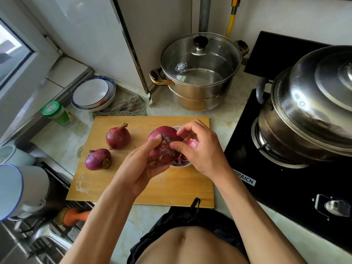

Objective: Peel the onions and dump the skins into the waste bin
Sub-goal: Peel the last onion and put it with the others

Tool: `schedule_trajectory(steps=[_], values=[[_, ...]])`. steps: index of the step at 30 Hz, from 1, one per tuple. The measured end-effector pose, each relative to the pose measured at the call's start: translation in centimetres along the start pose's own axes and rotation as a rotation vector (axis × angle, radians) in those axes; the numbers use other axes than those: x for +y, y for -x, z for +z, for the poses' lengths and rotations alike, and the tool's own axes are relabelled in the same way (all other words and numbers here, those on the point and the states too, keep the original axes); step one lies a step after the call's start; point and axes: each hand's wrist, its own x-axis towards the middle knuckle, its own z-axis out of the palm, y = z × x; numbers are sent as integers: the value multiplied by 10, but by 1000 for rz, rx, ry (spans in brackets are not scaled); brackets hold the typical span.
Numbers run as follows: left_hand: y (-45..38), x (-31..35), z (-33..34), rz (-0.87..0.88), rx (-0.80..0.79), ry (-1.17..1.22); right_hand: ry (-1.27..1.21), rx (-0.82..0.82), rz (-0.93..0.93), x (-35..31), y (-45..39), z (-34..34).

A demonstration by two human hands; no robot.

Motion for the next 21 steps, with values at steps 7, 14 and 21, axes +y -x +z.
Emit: schedule_trajectory(steps=[7, 14, 21], values=[[0, -2, -2, -27, 16, 15, -70, -38, 52, 3, 3, 3], [-2, -4, -2, -36, 22, 30, -85, -31, 57, 5, 4, 4], [0, -1, -1, -32, 3, 61, -232, 22, 51, 16, 6, -3]])
